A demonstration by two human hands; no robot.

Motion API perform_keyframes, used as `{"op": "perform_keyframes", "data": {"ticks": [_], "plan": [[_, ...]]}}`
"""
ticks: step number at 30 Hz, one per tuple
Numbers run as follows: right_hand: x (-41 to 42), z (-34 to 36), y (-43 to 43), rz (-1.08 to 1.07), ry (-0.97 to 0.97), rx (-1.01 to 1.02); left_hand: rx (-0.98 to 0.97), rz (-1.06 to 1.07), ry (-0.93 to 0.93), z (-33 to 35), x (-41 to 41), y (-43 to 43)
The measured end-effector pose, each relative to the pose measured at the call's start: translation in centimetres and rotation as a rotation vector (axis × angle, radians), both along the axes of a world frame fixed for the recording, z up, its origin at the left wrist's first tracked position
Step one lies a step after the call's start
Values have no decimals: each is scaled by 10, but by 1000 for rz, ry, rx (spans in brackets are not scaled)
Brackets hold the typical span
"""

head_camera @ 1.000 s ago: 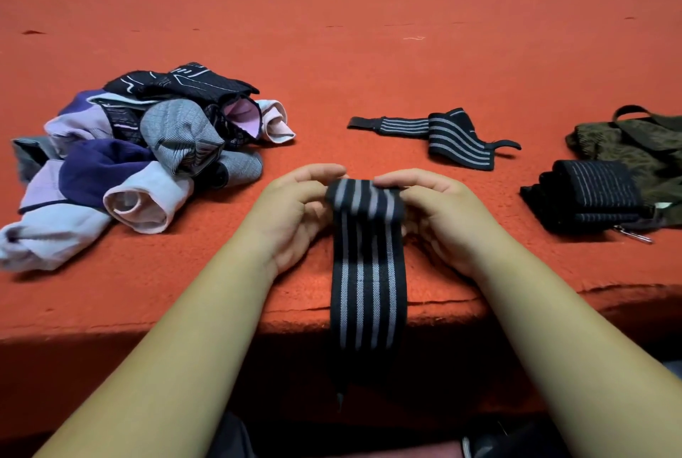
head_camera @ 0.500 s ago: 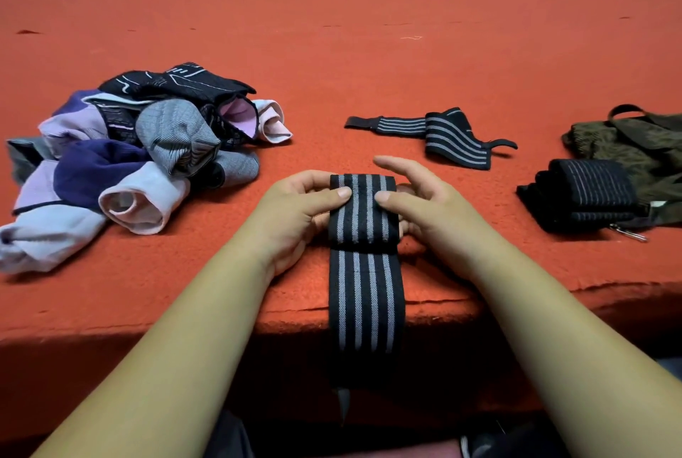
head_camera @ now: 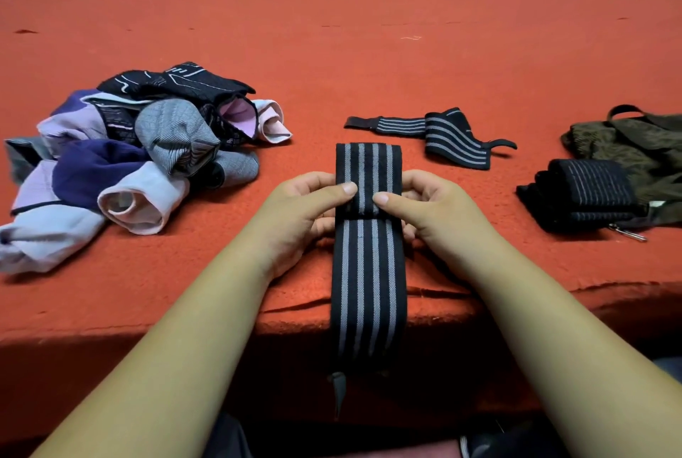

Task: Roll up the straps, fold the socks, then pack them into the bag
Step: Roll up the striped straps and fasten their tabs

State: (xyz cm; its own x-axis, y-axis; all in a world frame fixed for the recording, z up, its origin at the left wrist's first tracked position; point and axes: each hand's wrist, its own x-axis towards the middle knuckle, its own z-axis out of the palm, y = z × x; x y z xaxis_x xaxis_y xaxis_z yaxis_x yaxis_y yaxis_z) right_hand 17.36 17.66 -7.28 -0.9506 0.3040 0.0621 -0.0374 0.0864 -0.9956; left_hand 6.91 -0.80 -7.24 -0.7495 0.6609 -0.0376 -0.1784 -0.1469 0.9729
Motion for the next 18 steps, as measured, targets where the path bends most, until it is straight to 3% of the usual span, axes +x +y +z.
{"op": "perform_keyframes", "data": {"ticks": [3,9,18], "plan": [[1,0,-1,-18,19,27,-39,28,76,-4,-2,2],[3,2,1,33,-34,37,62,122,51,-5,-6,3],[-1,-1,5,50,-5,-135,-32,96,85,-8,-6,6]]}}
